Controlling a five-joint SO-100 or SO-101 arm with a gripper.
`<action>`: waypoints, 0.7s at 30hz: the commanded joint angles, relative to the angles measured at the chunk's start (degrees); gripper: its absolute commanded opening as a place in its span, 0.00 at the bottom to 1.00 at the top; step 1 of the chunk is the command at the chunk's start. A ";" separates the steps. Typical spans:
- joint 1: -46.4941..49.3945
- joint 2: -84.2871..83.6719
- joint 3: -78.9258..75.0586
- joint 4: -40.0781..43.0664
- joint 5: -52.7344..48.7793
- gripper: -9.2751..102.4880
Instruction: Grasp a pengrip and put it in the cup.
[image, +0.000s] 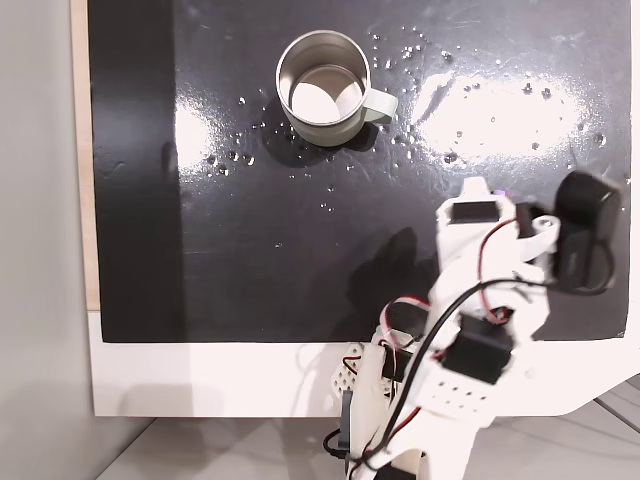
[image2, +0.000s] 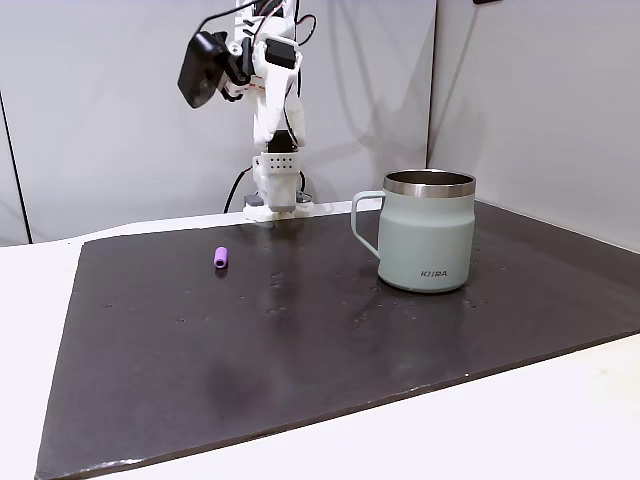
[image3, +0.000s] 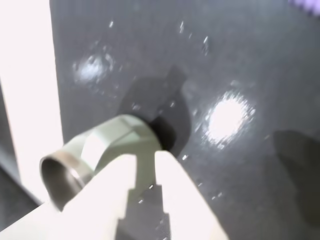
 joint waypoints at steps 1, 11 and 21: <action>4.13 -9.40 -12.48 3.25 -9.14 0.09; 10.28 -28.83 -27.25 10.99 -35.95 0.10; 11.69 -40.43 -33.31 18.72 -53.09 0.15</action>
